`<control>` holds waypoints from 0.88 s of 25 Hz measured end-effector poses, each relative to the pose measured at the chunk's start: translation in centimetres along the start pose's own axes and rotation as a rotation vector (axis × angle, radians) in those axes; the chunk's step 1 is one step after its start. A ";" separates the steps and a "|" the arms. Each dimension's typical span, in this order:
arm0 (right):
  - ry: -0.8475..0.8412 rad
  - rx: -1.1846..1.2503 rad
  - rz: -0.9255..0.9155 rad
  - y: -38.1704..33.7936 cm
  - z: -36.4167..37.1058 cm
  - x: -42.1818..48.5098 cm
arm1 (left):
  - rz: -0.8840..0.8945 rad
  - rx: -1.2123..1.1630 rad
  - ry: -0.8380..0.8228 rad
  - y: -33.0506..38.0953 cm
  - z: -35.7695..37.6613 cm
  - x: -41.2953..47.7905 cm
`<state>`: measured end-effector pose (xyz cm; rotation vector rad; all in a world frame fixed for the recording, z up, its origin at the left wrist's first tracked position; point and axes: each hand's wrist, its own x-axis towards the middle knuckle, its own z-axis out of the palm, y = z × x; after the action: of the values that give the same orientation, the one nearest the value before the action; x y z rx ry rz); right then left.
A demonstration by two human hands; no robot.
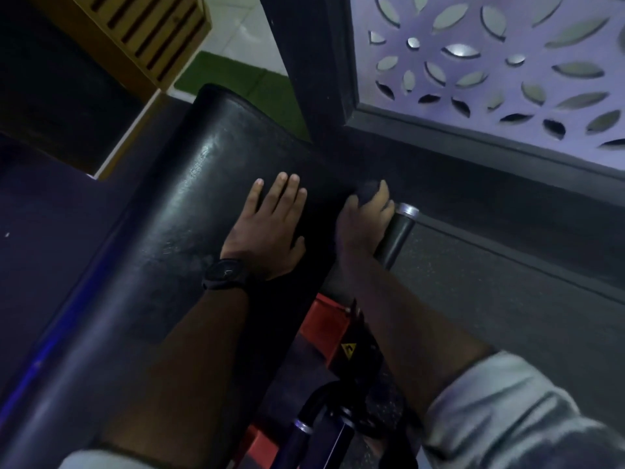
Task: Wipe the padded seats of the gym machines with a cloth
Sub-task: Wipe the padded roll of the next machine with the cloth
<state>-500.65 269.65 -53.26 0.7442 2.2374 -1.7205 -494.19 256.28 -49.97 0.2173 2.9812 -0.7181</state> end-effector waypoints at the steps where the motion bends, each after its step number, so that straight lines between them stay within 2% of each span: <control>1: 0.022 0.033 0.025 -0.3 0.1 0.9 | 0.005 0.004 0.011 0.0 0.1 0.0; 4: 0.013 0.087 0.002 0.9 0.3 -0.5 | 0.016 0.025 0.019 -0.1 0.3 -0.2; 8: -0.021 -0.023 -0.127 3.2 0.5 -3.3 | 0.012 0.039 0.021 0.0 0.2 -0.1; 12: 0.036 0.069 0.025 1.6 0.7 0.1 | 0.031 0.053 0.023 0.1 0.5 -0.5; 16: -0.058 0.066 -0.033 4.9 0.5 -4.2 | 0.030 0.021 0.026 0.0 0.3 -0.7; 19: 0.014 0.113 0.143 3.4 1.0 -1.7 | 0.067 -0.011 0.041 0.2 0.7 -2.4; 22: -0.077 0.122 -0.016 6.0 0.4 -6.0 | 0.099 -0.005 0.024 0.6 1.4 -4.5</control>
<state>-492.55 268.84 -55.56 0.6747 2.1085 -1.8741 -489.57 255.59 -51.04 0.3727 2.9690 -0.7025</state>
